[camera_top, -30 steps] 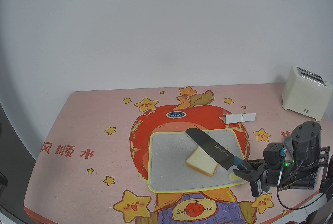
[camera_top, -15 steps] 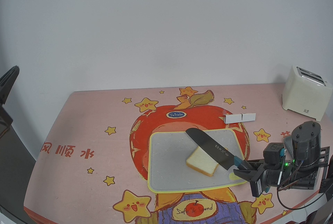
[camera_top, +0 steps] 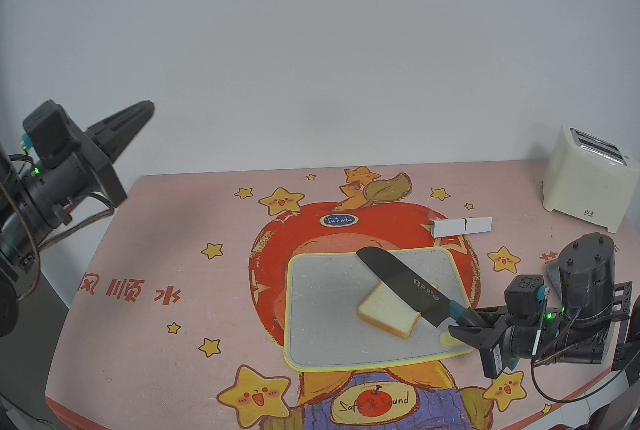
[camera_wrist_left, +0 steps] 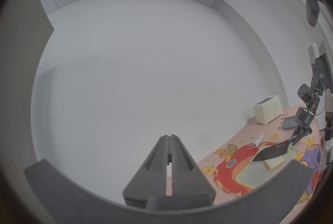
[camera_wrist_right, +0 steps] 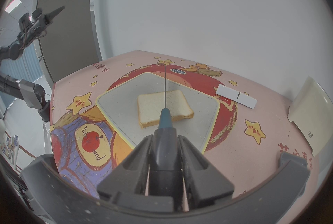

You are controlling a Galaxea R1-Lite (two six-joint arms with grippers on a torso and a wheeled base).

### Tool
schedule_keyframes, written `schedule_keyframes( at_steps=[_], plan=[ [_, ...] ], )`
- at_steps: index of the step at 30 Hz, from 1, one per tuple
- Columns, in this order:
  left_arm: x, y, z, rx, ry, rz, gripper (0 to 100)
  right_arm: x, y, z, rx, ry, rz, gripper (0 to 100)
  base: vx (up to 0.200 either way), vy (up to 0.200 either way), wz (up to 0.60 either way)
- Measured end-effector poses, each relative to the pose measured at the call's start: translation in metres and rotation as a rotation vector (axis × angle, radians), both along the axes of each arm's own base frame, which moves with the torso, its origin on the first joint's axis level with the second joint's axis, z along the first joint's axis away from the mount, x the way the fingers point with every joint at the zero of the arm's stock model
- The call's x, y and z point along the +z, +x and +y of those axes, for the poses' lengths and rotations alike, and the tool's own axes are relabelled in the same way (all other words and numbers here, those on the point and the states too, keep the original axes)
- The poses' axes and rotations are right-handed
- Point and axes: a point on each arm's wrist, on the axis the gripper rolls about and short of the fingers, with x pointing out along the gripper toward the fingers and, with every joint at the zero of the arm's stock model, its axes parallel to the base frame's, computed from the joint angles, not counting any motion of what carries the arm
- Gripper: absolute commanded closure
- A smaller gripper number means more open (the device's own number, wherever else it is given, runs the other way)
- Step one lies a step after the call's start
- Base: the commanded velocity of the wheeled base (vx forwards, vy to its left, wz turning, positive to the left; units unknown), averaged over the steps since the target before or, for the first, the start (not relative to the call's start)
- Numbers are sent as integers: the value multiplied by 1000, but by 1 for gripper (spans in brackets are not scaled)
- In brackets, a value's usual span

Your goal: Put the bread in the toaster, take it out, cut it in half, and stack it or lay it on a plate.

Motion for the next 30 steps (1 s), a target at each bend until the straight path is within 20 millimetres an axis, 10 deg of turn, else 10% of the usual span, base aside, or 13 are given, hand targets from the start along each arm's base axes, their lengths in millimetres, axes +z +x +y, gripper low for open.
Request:
schedule_keyframes(
  at_steps=[16,30],
  plan=[
    [-52,28,-91,-248,-14,76,100,-4,1,2,1,-12,16,100,0,0,0],
    [-85,15,-137,-338,-22,300,100,-4,1,2,-8,-18,7,100,0,0,0]
  ],
)
